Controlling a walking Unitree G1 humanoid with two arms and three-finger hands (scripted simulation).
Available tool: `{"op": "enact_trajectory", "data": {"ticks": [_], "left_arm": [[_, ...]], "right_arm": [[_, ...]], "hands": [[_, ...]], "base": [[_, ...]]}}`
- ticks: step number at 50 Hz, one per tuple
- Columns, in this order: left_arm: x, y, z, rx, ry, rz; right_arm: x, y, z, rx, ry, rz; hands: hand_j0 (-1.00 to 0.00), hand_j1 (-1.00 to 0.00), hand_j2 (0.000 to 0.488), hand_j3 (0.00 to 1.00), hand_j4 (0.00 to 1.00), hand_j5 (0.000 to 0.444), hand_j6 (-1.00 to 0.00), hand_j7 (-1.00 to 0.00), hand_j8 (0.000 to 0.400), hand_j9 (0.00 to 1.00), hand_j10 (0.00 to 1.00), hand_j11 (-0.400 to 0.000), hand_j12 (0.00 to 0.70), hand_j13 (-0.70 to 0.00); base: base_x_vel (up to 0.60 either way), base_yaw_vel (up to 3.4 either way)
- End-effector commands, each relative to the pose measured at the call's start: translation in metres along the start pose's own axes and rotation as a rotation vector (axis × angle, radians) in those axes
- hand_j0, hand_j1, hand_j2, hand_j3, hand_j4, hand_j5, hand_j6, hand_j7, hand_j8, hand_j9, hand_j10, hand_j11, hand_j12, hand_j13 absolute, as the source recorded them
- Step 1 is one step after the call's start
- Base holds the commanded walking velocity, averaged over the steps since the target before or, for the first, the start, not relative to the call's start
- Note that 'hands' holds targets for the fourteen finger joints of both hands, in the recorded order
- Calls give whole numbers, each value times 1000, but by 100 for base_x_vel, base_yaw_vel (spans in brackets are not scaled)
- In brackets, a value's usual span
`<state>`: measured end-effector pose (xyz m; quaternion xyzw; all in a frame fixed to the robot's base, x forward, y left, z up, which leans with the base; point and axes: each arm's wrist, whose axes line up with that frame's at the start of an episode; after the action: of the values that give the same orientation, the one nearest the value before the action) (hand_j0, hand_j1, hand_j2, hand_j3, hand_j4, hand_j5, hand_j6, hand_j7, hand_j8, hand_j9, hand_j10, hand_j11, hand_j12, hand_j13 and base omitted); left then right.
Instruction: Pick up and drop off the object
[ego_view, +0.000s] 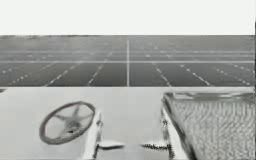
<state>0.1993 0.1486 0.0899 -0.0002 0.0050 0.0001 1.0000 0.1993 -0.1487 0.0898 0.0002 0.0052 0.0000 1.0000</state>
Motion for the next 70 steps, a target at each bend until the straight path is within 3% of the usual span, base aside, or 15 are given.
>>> {"op": "enact_trajectory", "data": {"ticks": [1,6,15,27,30,31,32,34,42,47,54,60,61,66,70], "left_arm": [[57,-30,-8,-82,-147,206],[60,5,28,-29,-50,221],[65,32,85,1088,-102,203],[95,60,1,1274,193,3],[99,70,-6,1254,185,15],[94,74,-16,1191,183,44],[104,69,-19,1128,244,15],[94,76,-42,1127,159,40],[69,45,20,1044,115,110],[62,6,71,492,27,19],[80,-63,157,-133,239,-254],[126,-107,233,-80,615,-237],[13,41,102,-897,-42,-313],[10,21,111,-915,-16,-352],[5,7,110,-911,-5,-362]], "right_arm": [[36,11,-39,-148,-243,-219],[16,13,-45,-148,-232,-224],[22,21,-45,-130,-226,-226],[19,29,-46,-115,-239,-230],[13,21,-40,-101,-234,-208],[7,21,-43,-109,-239,-218],[11,22,-45,-103,-242,-196],[6,24,-45,-100,-240,-201],[11,22,-38,-93,-263,-178],[12,24,-39,-100,-235,-176],[31,46,-50,-179,-273,-94],[37,81,-53,-180,-324,18],[1,144,-34,627,233,-266],[36,161,-23,-4,-200,-304],[62,188,-5,-250,-565,-338]], "hands": [[0,0,0,0,0,0,0,0,0,0,0,0,0,0],[0,0,0,0,0,0,0,0,0,0,0,0,0,0],[0,0,0,0,0,0,0,0,0,0,0,0,0,0],[0,0,0,0,0,0,0,0,0,0,0,0,0,0],[0,-283,142,0,0,0,0,-283,113,0,0,0,198,0],[-78,-1000,461,0,0,0,-78,-1000,400,0,0,0,700,0],[-1000,-1000,0,0,0,0,-1000,-1000,400,0,0,0,700,0],[-1000,-1000,0,0,0,0,-1000,-1000,400,0,0,0,700,0],[-1000,-1000,0,0,0,0,-1000,-1000,400,0,0,0,700,0],[-1000,-1000,0,0,0,0,-1000,-1000,400,0,0,0,700,0],[-1000,-1000,0,0,0,0,-1000,-1000,400,0,0,0,700,0],[-1000,-1000,0,0,0,0,-1000,-1000,400,0,0,0,700,0],[-1000,-1000,0,0,0,0,-1000,-1000,400,0,0,0,700,0],[-1000,-1000,0,0,0,0,-1000,-1000,400,0,0,0,700,0],[-1000,-1000,0,0,0,0,-1000,-1000,400,0,0,0,700,0]], "base": [[0,0],[0,0],[0,0],[0,0],[0,0],[0,0],[0,0],[0,0],[0,0],[0,0],[0,0],[0,0],[0,0],[0,0],[0,0]]}}
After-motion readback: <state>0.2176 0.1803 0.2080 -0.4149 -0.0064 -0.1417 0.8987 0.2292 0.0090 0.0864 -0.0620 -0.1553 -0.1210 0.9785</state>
